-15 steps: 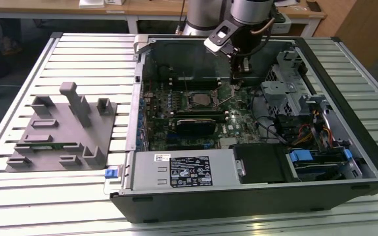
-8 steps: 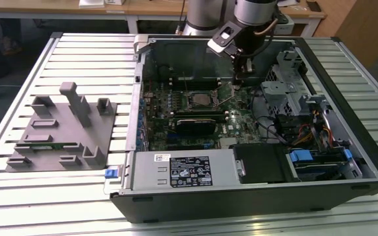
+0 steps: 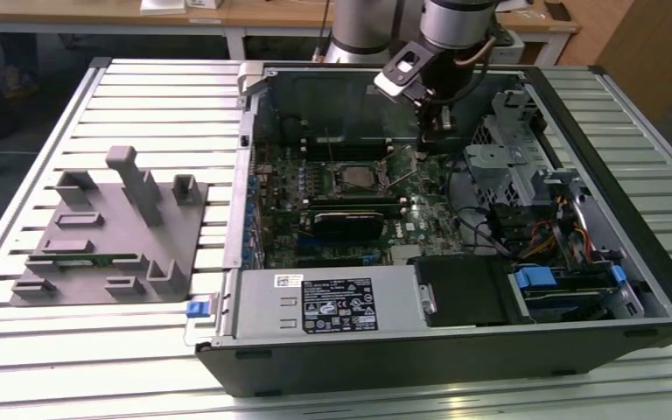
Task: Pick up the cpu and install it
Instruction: 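Close the cpu cover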
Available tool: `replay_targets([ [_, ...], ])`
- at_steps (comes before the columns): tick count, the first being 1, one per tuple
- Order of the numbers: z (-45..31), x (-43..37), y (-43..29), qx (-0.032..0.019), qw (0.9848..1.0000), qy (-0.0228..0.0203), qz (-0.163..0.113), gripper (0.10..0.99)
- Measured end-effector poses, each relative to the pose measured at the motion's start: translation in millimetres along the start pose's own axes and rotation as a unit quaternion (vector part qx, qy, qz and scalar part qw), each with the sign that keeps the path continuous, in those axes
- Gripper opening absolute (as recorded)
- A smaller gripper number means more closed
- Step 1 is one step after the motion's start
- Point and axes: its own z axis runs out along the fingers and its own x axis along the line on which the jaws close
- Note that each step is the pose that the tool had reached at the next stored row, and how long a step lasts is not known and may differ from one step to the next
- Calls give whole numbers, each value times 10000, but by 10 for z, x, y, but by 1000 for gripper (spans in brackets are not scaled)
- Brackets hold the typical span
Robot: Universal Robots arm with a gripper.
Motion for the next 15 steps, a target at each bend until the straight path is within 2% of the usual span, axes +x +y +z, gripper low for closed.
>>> replay_targets([
  [3, 25, 25, 36, 0, 10000, 0, 0, 106],
  [11, 143, 32, 41, -1, 10000, -2, -1, 106],
  [15, 133, 32, 41, 6, 10000, 1, 0, 106],
])
